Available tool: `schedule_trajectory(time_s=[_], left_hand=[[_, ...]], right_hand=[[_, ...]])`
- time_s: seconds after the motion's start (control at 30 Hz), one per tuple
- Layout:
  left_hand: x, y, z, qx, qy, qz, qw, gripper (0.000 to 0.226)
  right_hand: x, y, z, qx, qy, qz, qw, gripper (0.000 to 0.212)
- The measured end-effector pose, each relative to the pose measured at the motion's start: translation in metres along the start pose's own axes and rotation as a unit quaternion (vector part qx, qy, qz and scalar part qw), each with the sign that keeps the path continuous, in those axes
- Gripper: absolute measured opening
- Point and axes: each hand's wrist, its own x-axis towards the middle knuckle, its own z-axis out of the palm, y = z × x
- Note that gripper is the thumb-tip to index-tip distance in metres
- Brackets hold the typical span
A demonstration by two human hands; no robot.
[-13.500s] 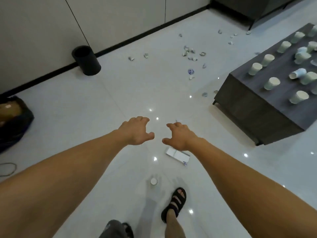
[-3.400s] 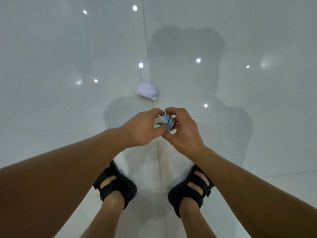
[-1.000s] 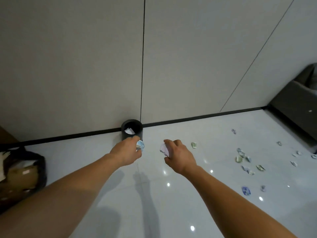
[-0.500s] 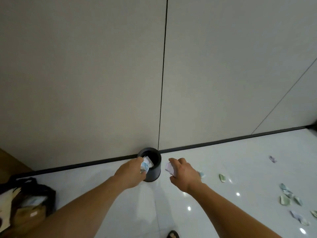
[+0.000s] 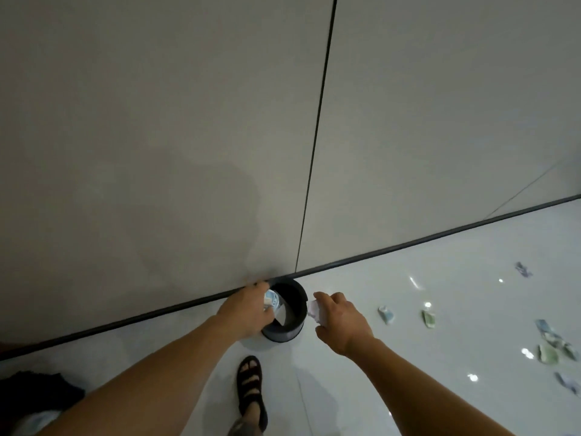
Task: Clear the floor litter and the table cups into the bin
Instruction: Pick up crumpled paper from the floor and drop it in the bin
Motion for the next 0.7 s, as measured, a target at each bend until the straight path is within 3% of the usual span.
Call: schedule_trajectory(time_s=[0.23,0.5,0.7], left_hand=[[0.122,-0.043,0.036,0.033,-0.086,0.002,0.996,0.035],[0.268,-0.104,0.162,0.055,-0.151,-0.004,0.987,0.046],[0.311,-0.153,0.238,0.016,-0.175,-0.024,0.984,0.064]], right_hand=[[0.108,0.0,0.053,0.061,-0.03,0.064,0.996,0.068],[0.259,0.055,0.181,0.095,-0.063,0.133,0.985,0.072],[0.321,0.087,0.262,0.141,-0.054,0.15,0.977,0.087]])
